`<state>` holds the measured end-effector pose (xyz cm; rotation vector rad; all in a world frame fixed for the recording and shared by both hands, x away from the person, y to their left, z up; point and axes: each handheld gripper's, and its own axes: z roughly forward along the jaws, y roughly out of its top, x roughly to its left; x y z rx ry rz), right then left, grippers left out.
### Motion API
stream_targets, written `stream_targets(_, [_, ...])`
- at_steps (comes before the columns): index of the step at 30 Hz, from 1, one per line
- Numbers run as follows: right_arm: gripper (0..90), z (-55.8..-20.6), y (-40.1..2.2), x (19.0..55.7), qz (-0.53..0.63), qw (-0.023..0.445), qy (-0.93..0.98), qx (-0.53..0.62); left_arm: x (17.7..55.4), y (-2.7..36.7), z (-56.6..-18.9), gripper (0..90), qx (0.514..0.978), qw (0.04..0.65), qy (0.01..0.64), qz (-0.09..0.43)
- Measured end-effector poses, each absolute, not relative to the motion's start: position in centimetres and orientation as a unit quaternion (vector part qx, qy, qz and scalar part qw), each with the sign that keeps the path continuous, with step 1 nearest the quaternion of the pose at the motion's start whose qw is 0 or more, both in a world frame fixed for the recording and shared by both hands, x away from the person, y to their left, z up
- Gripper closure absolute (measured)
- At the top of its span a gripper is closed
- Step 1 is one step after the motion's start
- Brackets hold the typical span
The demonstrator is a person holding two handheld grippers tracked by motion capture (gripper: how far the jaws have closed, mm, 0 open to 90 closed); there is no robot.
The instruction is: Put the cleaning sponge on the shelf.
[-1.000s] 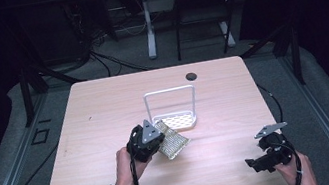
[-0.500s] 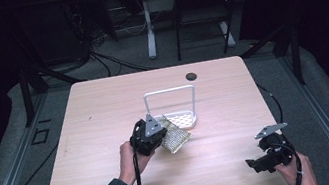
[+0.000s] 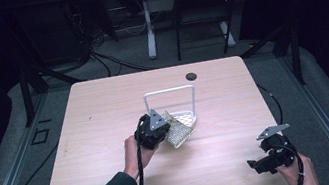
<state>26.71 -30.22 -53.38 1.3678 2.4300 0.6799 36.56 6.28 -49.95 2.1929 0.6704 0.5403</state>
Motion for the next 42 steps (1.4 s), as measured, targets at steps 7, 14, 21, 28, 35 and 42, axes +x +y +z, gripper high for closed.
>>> stream_targets(7, [4.5, -53.5, -30.5, 26.4, 0.234, 0.138, 0.836, 0.477, 37.3, 5.9, -50.3, 88.4, 0.855, 0.384, 0.269, 0.221])
stream_targets(14, [4.5, -53.5, -30.8, 26.0, 0.232, 0.138, 0.833, 0.483, 38.3, 5.6, -50.7, 88.4, 0.850, 0.381, 0.282, 0.229])
stream_targets(21, [4.5, -53.5, -31.0, 25.8, 0.229, 0.138, 0.832, 0.486, 39.0, 5.1, -51.2, 88.4, 0.847, 0.378, 0.293, 0.233])
stream_targets(28, [4.6, -53.6, -31.2, 25.6, 0.232, 0.140, 0.830, 0.487, 39.6, 4.8, -51.7, 88.4, 0.843, 0.368, 0.305, 0.246])
stream_targets(35, [4.6, -53.5, -31.1, 25.6, 0.232, 0.139, 0.832, 0.485, 40.1, 4.4, -52.2, 88.4, 0.841, 0.370, 0.306, 0.250])
stream_targets(42, [4.6, -53.5, -31.1, 25.5, 0.229, 0.141, 0.833, 0.484, 40.4, 3.9, -52.6, 88.4, 0.841, 0.365, 0.308, 0.256])
